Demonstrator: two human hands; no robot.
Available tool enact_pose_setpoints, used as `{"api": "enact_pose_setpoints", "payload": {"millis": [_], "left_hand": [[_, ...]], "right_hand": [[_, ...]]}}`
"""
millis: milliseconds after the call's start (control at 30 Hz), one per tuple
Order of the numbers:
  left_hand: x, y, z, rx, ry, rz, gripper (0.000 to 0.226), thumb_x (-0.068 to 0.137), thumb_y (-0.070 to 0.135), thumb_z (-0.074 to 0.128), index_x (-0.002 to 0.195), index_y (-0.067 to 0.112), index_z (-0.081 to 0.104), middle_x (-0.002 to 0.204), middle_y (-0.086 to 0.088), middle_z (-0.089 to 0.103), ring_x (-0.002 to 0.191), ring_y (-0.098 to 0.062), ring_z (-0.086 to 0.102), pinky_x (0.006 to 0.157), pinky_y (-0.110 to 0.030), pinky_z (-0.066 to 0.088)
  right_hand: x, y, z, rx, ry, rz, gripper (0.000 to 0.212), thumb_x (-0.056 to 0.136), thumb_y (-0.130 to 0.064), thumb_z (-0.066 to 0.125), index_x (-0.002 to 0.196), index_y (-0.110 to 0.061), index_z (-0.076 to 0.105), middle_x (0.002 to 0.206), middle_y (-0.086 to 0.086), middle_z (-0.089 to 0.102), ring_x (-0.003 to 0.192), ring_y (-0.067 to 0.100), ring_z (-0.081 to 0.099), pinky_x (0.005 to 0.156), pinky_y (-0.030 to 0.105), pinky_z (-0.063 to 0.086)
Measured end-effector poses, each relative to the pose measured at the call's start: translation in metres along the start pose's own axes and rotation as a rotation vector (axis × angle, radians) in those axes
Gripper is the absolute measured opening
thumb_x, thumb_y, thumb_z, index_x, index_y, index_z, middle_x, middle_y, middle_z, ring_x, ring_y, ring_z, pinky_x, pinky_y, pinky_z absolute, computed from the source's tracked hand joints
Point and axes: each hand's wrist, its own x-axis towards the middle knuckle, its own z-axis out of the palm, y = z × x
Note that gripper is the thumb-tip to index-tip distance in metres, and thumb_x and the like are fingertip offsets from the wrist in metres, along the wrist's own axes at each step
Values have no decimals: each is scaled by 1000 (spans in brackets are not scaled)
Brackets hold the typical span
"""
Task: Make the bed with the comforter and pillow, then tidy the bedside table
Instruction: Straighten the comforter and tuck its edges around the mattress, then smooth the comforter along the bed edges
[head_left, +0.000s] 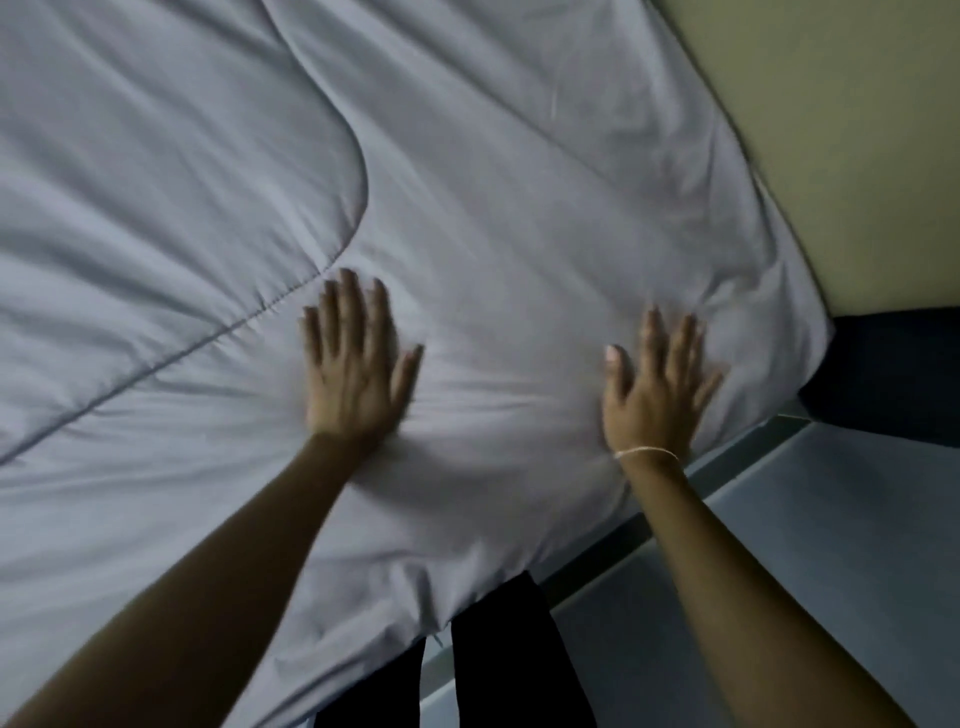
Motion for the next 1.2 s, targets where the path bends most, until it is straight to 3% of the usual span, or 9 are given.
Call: {"api": "enact_pose_setpoints", "payload": {"millis": [100,200,400,467,567,700,800,967,1200], "left_hand": [[-41,37,13,-56,-39,217,72,95,53,33,150,10,20,156,-22,11,146,-36,7,116,-56,11],[-87,68,27,-66,-101,441,71,94,57,35,149,14,24,156,-20,15,146,-36,10,114,-57,18],[-124,85,28,-96,-122,764,65,97,54,30,151,18,20,157,-15,17,146,-33,13,114,-54,21],[-106,74,21,-147,-64,731,61,98,50,30,150,18,24,156,-16,19,146,-31,14,115,-52,19],[-59,45,15,-128,63,524,58,99,48,27,147,15,27,154,-17,21,144,-31,18,113,-52,22],[-13,22,11,16,44,315,68,97,57,26,150,15,23,156,-16,13,145,-32,15,117,-52,14],[-14,24,14,45,15,316,70,97,58,25,151,14,18,157,-17,13,146,-33,9,118,-52,10],[-32,29,19,29,29,322,67,97,56,27,150,14,24,156,-17,20,145,-34,16,117,-51,15],[-47,20,-28,-50,-149,290,65,94,52,26,144,12,35,149,-16,37,136,-34,39,110,-51,32]], "right_hand": [[-21,48,-2,47,-29,158,62,97,-57,21,152,-29,14,160,9,12,148,27,10,113,64,13],[-39,78,-6,19,-100,181,65,96,-58,17,153,-27,10,161,9,8,148,28,7,112,66,11],[-33,46,-16,106,44,196,64,98,-51,27,152,-19,21,160,10,14,148,30,8,114,63,8],[-27,16,-15,124,66,128,63,98,-53,25,152,-21,17,160,8,13,148,29,6,116,61,5],[-15,-32,-11,115,70,3,63,98,-52,27,152,-20,16,160,10,14,148,29,7,116,60,0],[-3,-48,-1,65,37,-27,60,98,-55,25,152,-31,18,161,6,11,149,26,5,114,61,0],[-3,-11,-1,39,-5,80,61,96,-61,21,151,-38,10,161,4,7,149,25,2,113,65,2],[-16,46,-8,30,-71,135,63,94,-61,19,151,-35,11,161,5,9,148,28,6,112,66,5],[-42,15,-39,59,-204,254,63,97,-47,37,152,-24,17,161,7,8,147,32,1,109,70,10]]}}
